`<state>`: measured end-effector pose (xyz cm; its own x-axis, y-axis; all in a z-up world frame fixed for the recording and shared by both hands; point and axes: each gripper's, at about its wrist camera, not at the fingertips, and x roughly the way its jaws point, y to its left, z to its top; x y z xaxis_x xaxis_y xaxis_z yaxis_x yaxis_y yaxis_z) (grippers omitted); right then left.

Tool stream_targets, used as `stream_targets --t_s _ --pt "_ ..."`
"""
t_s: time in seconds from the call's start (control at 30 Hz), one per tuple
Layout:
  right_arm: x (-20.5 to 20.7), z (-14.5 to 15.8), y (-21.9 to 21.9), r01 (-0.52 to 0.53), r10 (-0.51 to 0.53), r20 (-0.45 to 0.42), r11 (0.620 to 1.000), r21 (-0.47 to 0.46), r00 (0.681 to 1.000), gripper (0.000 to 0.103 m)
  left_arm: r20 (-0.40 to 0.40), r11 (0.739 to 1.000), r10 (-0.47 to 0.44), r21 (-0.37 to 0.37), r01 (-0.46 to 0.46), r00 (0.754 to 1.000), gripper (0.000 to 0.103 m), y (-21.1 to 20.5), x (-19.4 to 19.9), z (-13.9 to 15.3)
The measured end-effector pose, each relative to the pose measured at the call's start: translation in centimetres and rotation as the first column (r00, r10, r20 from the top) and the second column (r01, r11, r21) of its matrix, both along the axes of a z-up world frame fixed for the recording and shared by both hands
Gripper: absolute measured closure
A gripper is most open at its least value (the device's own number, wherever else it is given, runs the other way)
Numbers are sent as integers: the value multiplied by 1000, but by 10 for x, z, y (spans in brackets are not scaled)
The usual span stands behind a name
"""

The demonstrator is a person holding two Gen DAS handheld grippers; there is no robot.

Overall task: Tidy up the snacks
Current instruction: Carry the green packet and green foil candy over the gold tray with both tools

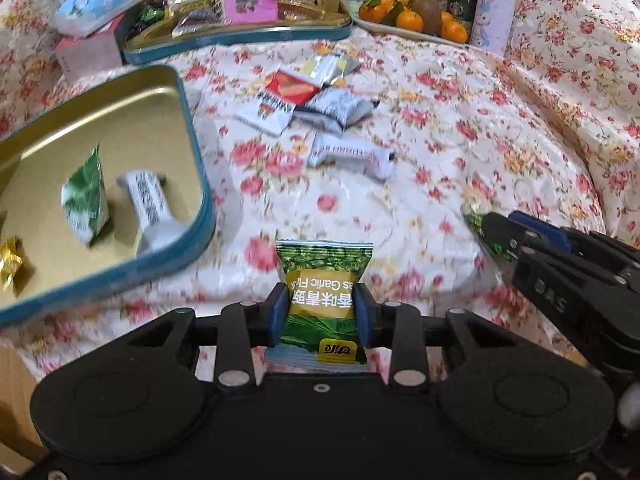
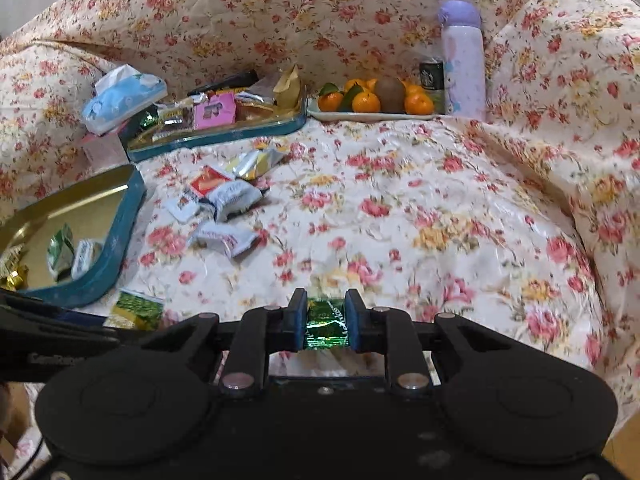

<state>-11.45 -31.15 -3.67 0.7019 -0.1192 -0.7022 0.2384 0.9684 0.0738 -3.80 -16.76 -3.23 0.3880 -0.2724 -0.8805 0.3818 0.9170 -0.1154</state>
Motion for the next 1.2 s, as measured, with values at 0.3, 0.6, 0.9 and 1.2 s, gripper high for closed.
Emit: stream_targets --t_s 0.3,0.6,0.9,1.2 --pt "15 -23 2 16 -17 -5 996 -82 1000 80 11 999 22 -30 -22 1000 60 6 -4 8" --pt "12 -25 -3 53 -53 -4 994 -93 999 54 -28 1000 13 -24 -14 1000 60 2 -1 -1" --pt "14 -22 -1 -4 3 -11 995 -101 1000 82 -17 1000 11 -18 -11 1000 60 5 -3 3" --pt "-18 -1 12 -24 25 12 998 -65 1000 83 -12 1000 -8 -10 8 1000 60 20 -21 11"
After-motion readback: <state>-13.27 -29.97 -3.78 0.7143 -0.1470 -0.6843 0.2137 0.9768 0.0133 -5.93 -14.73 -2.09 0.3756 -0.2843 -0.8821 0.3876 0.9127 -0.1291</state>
